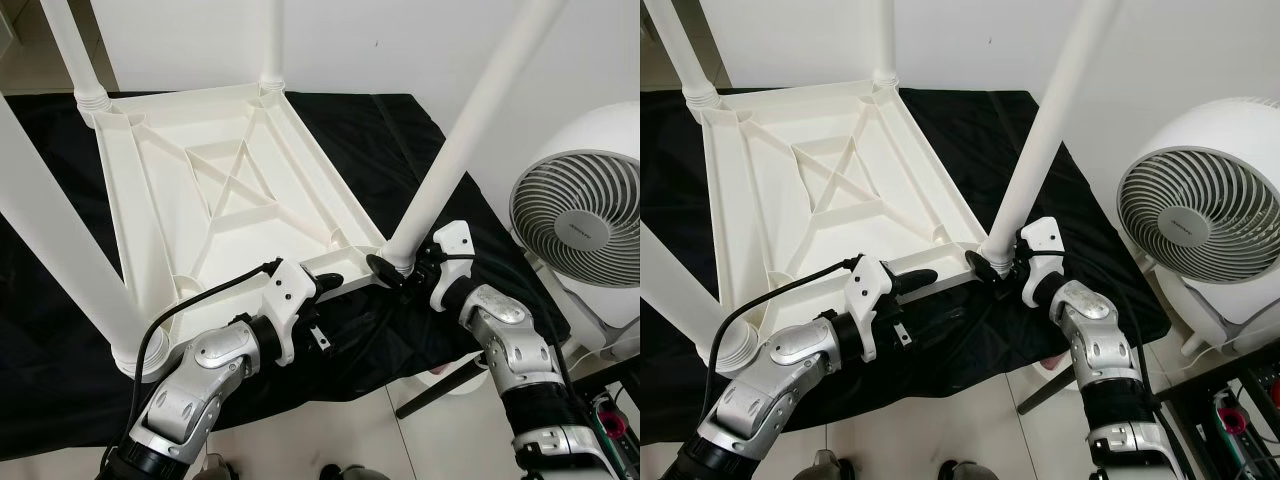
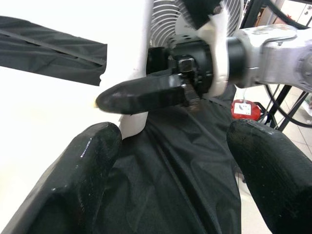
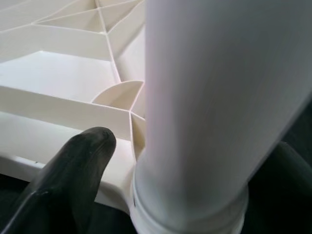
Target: Building children table
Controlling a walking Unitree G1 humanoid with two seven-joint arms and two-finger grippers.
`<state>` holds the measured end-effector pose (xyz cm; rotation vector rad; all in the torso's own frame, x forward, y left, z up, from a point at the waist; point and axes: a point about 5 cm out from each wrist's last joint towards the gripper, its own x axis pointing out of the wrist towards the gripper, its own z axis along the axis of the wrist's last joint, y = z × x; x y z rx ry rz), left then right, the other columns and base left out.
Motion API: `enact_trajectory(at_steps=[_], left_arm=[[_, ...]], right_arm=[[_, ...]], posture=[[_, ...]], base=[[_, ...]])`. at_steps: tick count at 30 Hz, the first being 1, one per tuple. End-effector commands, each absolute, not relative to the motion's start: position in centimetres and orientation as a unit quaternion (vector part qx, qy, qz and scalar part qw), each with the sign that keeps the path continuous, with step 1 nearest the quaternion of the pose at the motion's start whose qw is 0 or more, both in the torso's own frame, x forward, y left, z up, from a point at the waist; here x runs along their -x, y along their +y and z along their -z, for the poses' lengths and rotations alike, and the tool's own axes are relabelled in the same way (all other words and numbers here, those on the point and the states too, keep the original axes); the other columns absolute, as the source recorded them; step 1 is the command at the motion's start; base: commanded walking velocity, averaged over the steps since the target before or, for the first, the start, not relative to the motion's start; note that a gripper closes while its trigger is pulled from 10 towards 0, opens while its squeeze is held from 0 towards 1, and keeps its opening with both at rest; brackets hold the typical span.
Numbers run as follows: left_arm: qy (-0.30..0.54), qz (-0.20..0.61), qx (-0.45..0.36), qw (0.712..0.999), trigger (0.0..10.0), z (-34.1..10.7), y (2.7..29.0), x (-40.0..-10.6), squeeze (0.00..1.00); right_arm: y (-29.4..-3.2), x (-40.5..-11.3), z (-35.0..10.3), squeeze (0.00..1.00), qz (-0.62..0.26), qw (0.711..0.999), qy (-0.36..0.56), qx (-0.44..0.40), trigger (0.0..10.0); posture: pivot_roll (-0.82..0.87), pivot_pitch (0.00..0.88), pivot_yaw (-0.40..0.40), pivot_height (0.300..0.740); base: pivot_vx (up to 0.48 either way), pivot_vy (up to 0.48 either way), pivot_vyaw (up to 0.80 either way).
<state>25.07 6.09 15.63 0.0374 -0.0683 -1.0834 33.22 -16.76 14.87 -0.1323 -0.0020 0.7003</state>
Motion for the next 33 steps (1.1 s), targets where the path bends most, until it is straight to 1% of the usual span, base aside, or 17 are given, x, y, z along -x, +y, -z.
enact_trajectory(at_steps=[1, 5, 6, 9, 10, 17, 18, 19, 20, 21, 23, 25, 33], left_arm=[[-0.032, 0.513, -0.024, 0.857, 10.0, -15.7, 6.1, -25.1, 0.00], [-0.032, 0.513, -0.026, 0.858, 10.0, -15.7, 6.2, -25.2, 0.00], [-0.033, 0.511, -0.027, 0.858, 10.0, -15.8, 6.2, -25.2, 0.00], [-0.033, 0.511, -0.027, 0.858, 10.0, -15.8, 6.2, -25.2, 0.00], [-0.034, 0.510, -0.028, 0.859, 10.0, -15.8, 6.3, -25.2, 0.00], [-0.034, 0.510, -0.028, 0.859, 10.0, -15.8, 6.3, -25.2, 0.00], [-0.035, 0.508, -0.028, 0.860, 10.0, -15.9, 6.3, -25.3, 0.00], [-0.035, 0.508, -0.028, 0.860, 10.0, -15.9, 6.3, -25.3, 0.00], [-0.036, 0.507, -0.029, 0.860, 10.0, -15.9, 6.3, -25.3, 0.00], [-0.036, 0.507, -0.029, 0.860, 10.0, -15.9, 6.3, -25.3, 0.00], [-0.036, 0.507, -0.028, 0.861, 10.0, -15.9, 6.2, -25.3, 0.00], [-0.037, 0.507, -0.027, 0.860, 10.0, -15.9, 6.2, -25.3, 0.00], [-0.038, 0.507, -0.024, 0.861, 10.0, -15.9, 6.0, -25.3, 0.00]], right_arm=[[-16.5, -33.6, -14.8, 0.00, -0.363, 0.928, 0.003, 0.080, 10.0], [-16.3, -34.2, -15.2, 0.00, -0.367, 0.926, -0.004, 0.088, 10.0], [-16.2, -34.7, -15.8, 0.00, -0.375, 0.922, -0.010, 0.095, 10.0], [-16.2, -34.7, -15.8, 0.00, -0.375, 0.922, -0.010, 0.095, 10.0], [-16.0, -35.2, -16.2, 0.00, -0.382, 0.918, -0.012, 0.107, 10.0], [-16.0, -35.2, -16.2, 0.00, -0.382, 0.918, -0.012, 0.107, 10.0], [-15.8, -35.5, -16.3, 0.00, -0.394, 0.912, -0.010, 0.117, 4.8], [-15.8, -35.5, -16.3, 0.00, -0.394, 0.912, -0.010, 0.117, 4.8], [-15.6, -35.4, -16.0, 0.00, -0.415, 0.901, 0.000, 0.129, 0.0], [-15.6, -35.4, -16.0, 0.00, -0.415, 0.901, 0.000, 0.129, 0.0], [-15.8, -35.2, -15.4, 0.00, -0.441, 0.887, 0.013, 0.135, 0.0], [-16.0, -35.1, -15.2, 0.00, -0.444, 0.886, 0.016, 0.133, 0.0], [-16.4, -34.6, -14.3, 0.00, -0.433, 0.896, 0.016, 0.097, 0.0]], posture=[[0.08, 0.083, -0.078, 0.740], [0.08, 0.083, -0.077, 0.740], [0.08, 0.082, -0.076, 0.740], [0.08, 0.082, -0.076, 0.740], [0.09, 0.081, -0.078, 0.740], [0.09, 0.081, -0.078, 0.740], [0.10, 0.079, -0.080, 0.740], [0.10, 0.079, -0.080, 0.740], [0.09, 0.075, -0.084, 0.740], [0.09, 0.075, -0.084, 0.740], [0.09, 0.076, -0.090, 0.740], [0.09, 0.076, -0.090, 0.740], [0.08, 0.080, -0.090, 0.740]], base=[[0.000, 0.000, 0.00], [0.000, 0.000, 0.00], [0.000, 0.000, 0.00], [0.000, 0.000, 0.00], [0.000, 0.000, 0.00], [0.000, 0.000, 0.00], [0.000, 0.000, 0.00], [0.000, 0.000, 0.00], [0.000, 0.000, 0.00], [0.000, 0.000, 0.00], [0.000, 0.000, 0.00], [0.000, 0.000, 0.00], [0.000, 0.000, 0.00]])
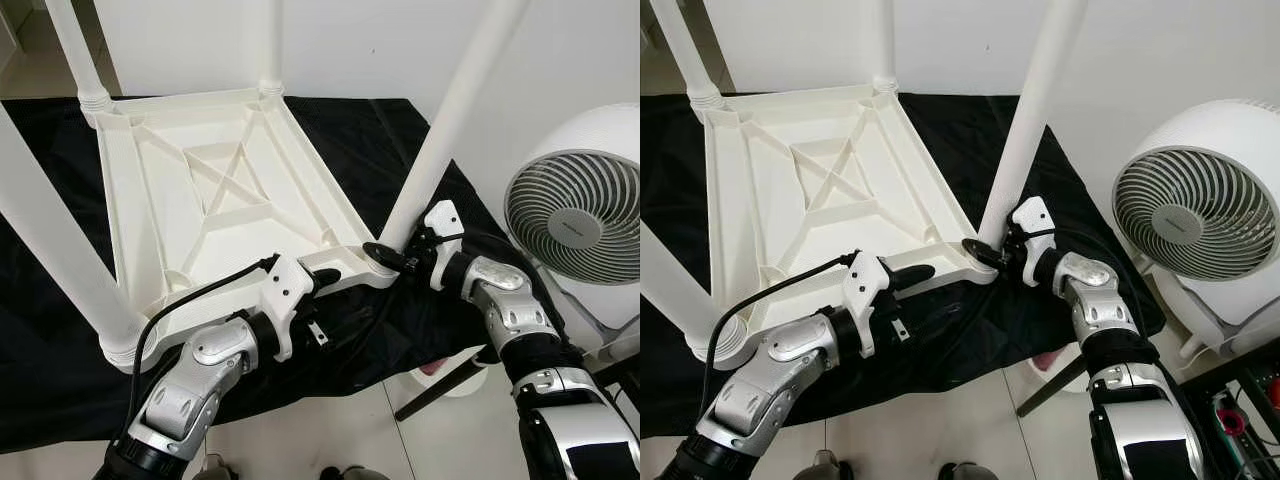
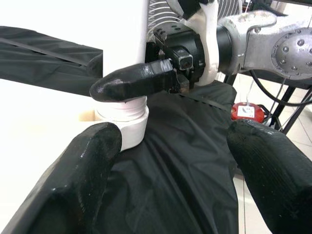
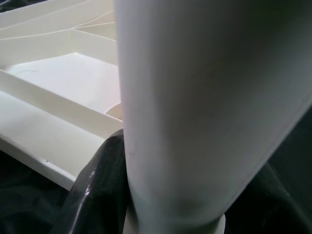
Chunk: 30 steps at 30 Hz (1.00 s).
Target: Building children table
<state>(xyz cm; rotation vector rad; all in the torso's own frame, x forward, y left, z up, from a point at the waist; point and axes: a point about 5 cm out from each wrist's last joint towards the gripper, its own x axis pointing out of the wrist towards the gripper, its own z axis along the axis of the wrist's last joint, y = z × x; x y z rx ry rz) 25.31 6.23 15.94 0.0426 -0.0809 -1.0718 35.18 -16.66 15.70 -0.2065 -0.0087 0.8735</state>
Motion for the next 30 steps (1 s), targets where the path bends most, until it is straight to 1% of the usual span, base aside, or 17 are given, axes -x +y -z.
enact_trajectory(at_steps=[1, 10, 11, 21, 22, 30], left_arm=[[-0.037, 0.508, -0.023, 0.860, 10.0, -15.84, 5.95, -25.28, 0.00], [-0.036, 0.514, -0.023, 0.857, 10.0, -15.80, 5.80, -25.34, 0.00], [-0.035, 0.515, -0.023, 0.856, 10.0, -15.80, 5.77, -25.35, 0.00], [-0.035, 0.517, -0.022, 0.855, 10.0, -15.80, 5.74, -25.32, 0.00], [-0.035, 0.517, -0.023, 0.855, 10.0, -15.81, 5.76, -25.33, 0.00], [-0.036, 0.516, -0.024, 0.855, 10.0, -15.84, 5.82, -25.37, 0.00]], right_arm=[[-16.43, -34.43, -14.00, 0.00, -0.430, 0.898, 0.015, 0.093, 0.0], [-16.78, -34.29, -13.50, 0.00, -0.422, 0.902, 0.013, 0.087, 0.0], [-16.85, -34.38, -13.50, 0.00, -0.416, 0.905, 0.012, 0.090, 10.0], [-17.20, -34.63, -13.71, 0.00, -0.407, 0.909, 0.005, 0.095, 10.0], [-17.22, -34.67, -13.73, 1.00, -0.408, 0.909, 0.005, 0.088, 10.0], [-17.18, -34.91, -13.79, 1.00, -0.405, 0.910, 0.003, 0.085, 10.0]], posture=[[0.07, 0.082, -0.087, 0.740], [0.05, 0.084, -0.075, 0.740], [0.05, 0.086, -0.076, 0.740], [0.06, 0.086, -0.076, 0.740], [0.06, 0.086, -0.077, 0.740], [0.06, 0.083, -0.076, 0.740]], base=[[0.000, 0.000, 0.00], [0.000, 0.000, 0.00], [0.000, 0.000, 0.00], [0.000, 0.000, 0.00], [0.000, 0.000, 0.00], [0.000, 0.000, 0.00]])
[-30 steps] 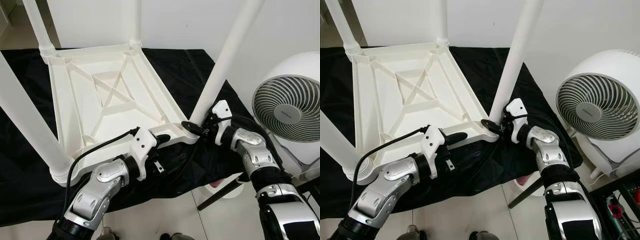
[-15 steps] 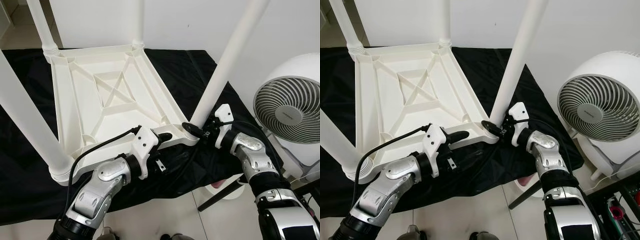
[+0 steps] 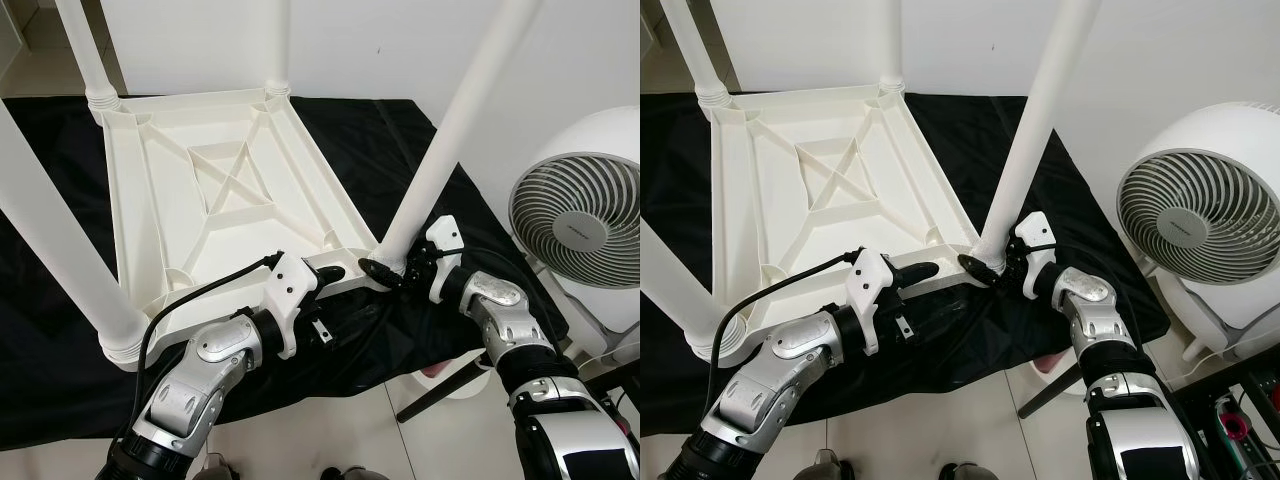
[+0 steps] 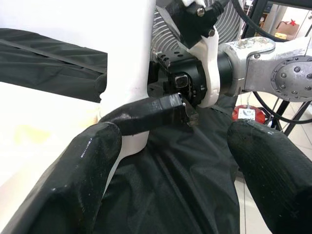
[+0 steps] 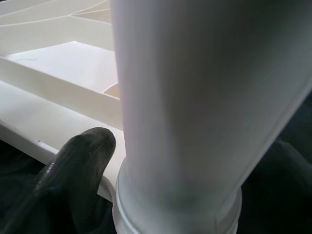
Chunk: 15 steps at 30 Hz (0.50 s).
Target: Building children table
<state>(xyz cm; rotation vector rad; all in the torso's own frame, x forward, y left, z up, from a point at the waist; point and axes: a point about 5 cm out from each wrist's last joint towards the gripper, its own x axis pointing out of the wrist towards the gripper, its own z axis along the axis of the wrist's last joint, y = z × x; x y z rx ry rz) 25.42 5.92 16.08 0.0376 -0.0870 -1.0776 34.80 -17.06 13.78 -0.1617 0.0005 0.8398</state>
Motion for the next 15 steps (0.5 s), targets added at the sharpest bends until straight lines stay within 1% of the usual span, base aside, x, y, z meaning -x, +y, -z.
enact_trajectory(at_steps=[1, 2, 4, 5, 6, 7, 8, 9, 15], left_arm=[[-0.036, 0.516, -0.024, 0.855, 10.0, -15.84, 5.82, -25.37, 0.00], [-0.036, 0.516, -0.024, 0.856, 10.0, -15.85, 5.83, -25.39, 0.00], [-0.036, 0.516, -0.025, 0.856, 10.0, -15.86, 5.83, -25.40, 0.00], [-0.036, 0.516, -0.025, 0.856, 10.0, -15.87, 5.84, -25.41, 0.00], [-0.036, 0.516, -0.025, 0.856, 10.0, -15.87, 5.84, -25.41, 0.00], [-0.036, 0.516, -0.025, 0.856, 10.0, -15.88, 5.85, -25.43, 0.00], [-0.036, 0.516, -0.025, 0.856, 10.0, -15.88, 5.85, -25.43, 0.00], [-0.036, 0.516, -0.025, 0.856, 10.0, -15.90, 5.86, -25.44, 0.00], [-0.037, 0.515, -0.026, 0.856, 10.0, -15.94, 5.91, -25.51, 0.00]], right_arm=[[-17.18, -34.91, -13.79, 1.00, -0.405, 0.910, 0.003, 0.085, 10.0], [-17.22, -34.96, -13.84, 0.32, -0.401, 0.912, 0.001, 0.089, 10.0], [-17.27, -35.01, -13.93, 0.32, -0.396, 0.914, -0.004, 0.092, 10.0], [-17.27, -35.03, -13.95, 0.00, -0.395, 0.914, -0.004, 0.091, 10.0], [-17.27, -35.03, -13.95, 0.00, -0.395, 0.914, -0.004, 0.091, 10.0], [-17.27, -35.07, -14.00, 0.00, -0.396, 0.914, -0.005, 0.090, 8.9], [-17.27, -35.07, -14.00, 0.00, -0.396, 0.914, -0.005, 0.090, 8.9], [-17.28, -35.13, -14.15, 0.00, -0.395, 0.914, -0.010, 0.086, 0.0], [-17.14, -35.18, -14.70, 0.00, -0.405, 0.911, -0.026, 0.073, 0.0]], posture=[[0.06, 0.083, -0.076, 0.740], [0.06, 0.082, -0.074, 0.740], [0.06, 0.083, -0.076, 0.740], [0.06, 0.083, -0.076, 0.740], [0.06, 0.083, -0.076, 0.740], [0.06, 0.082, -0.075, 0.740], [0.06, 0.082, -0.075, 0.740], [0.06, 0.082, -0.075, 0.740], [0.07, 0.079, -0.075, 0.740]], base=[[0.000, 0.000, 0.00], [0.000, 0.000, 0.00], [0.000, 0.000, 0.00], [0.000, 0.000, 0.00], [0.000, 0.000, 0.00], [0.000, 0.000, 0.00], [0.000, 0.000, 0.00], [0.000, 0.000, 0.00], [0.000, 0.000, 0.00]])
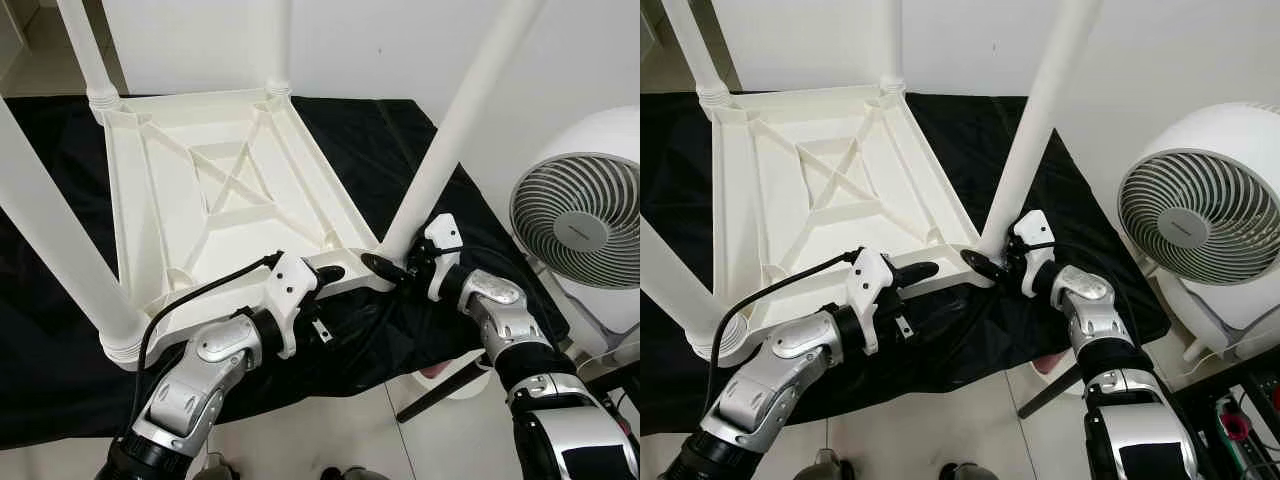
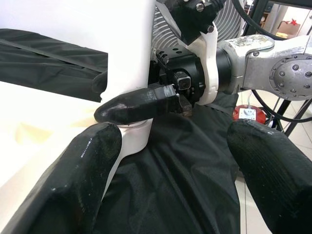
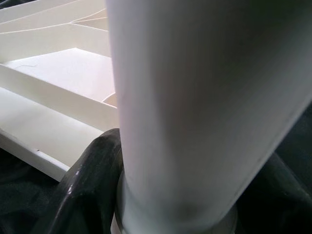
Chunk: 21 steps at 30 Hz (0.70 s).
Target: Building children table
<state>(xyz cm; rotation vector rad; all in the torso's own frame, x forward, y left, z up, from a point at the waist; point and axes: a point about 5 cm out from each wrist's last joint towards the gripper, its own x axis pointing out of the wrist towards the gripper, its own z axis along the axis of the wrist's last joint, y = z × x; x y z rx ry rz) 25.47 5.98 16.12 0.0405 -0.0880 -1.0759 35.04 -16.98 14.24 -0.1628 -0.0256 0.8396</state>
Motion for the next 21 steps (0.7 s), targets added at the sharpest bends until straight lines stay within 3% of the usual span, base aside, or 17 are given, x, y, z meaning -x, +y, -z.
enact_trajectory(at_steps=[1, 8, 9, 19, 21], left_arm=[[-0.037, 0.515, -0.026, 0.856, 10.0, -15.9, 5.9, -25.5, 0.00], [-0.038, 0.514, -0.027, 0.856, 10.0, -16.0, 5.9, -25.5, 0.00], [-0.038, 0.514, -0.027, 0.856, 10.0, -16.0, 5.9, -25.5, 0.00], [-0.036, 0.514, -0.027, 0.857, 10.0, -15.9, 6.0, -25.3, 0.00], [-0.035, 0.513, -0.026, 0.857, 10.0, -15.9, 6.1, -25.2, 0.00]], right_arm=[[-17.1, -35.2, -14.7, 0.00, -0.405, 0.911, -0.026, 0.073, 0.0], [-17.1, -35.3, -14.8, 0.00, -0.399, 0.913, -0.029, 0.080, 0.0], [-17.1, -35.4, -14.8, 0.00, -0.398, 0.913, -0.027, 0.083, 10.0], [-16.3, -35.4, -14.0, 0.00, -0.359, 0.930, -0.011, 0.082, 10.0], [-15.6, -35.5, -13.6, 0.00, -0.320, 0.944, 0.001, 0.078, 10.0]], posture=[[0.07, 0.079, -0.075, 0.740], [0.07, 0.076, -0.074, 0.740], [0.07, 0.077, -0.073, 0.740], [0.07, 0.087, -0.078, 0.740], [0.08, 0.095, -0.082, 0.740]], base=[[0.000, 0.000, 0.00], [0.000, 0.000, 0.00], [0.000, 0.000, 0.00], [0.000, 0.000, 0.00], [0.000, 0.000, 0.00]])
